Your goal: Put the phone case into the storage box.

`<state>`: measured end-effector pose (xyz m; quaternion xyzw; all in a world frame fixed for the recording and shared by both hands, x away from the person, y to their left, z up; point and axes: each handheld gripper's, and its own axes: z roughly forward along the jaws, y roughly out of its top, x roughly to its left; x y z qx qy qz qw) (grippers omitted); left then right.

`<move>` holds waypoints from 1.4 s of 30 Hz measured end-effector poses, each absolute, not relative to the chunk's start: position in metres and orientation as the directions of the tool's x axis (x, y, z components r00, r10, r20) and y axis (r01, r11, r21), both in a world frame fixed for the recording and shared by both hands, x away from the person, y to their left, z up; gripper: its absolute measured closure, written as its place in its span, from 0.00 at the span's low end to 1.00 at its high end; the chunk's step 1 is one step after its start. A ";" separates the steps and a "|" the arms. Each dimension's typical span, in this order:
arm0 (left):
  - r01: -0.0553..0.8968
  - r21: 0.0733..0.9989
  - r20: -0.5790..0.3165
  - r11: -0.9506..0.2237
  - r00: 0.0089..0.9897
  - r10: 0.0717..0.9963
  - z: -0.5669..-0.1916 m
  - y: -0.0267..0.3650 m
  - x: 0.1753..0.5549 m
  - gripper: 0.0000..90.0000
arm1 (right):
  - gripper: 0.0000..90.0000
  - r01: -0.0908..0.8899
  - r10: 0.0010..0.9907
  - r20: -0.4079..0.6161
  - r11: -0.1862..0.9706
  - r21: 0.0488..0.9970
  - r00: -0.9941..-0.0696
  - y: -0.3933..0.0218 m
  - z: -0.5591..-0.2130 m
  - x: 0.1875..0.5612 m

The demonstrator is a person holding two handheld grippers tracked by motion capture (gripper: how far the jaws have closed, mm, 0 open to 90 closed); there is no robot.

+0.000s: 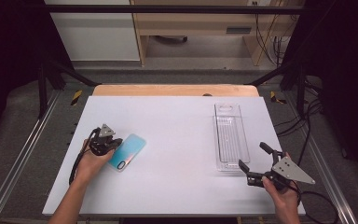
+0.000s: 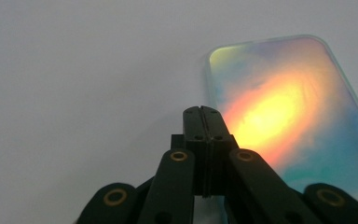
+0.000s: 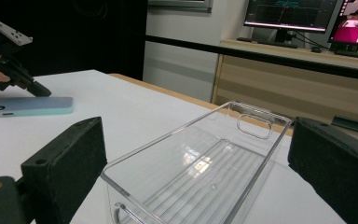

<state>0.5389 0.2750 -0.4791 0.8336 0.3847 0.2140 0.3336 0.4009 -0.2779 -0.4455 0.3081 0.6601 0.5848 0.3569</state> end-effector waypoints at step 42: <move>0.392 0.719 0.077 -0.574 0.776 0.627 -0.480 0.189 0.504 1.00 | 0.05 -0.008 0.816 -0.118 0.138 0.990 -0.566 -0.274 -0.447 0.402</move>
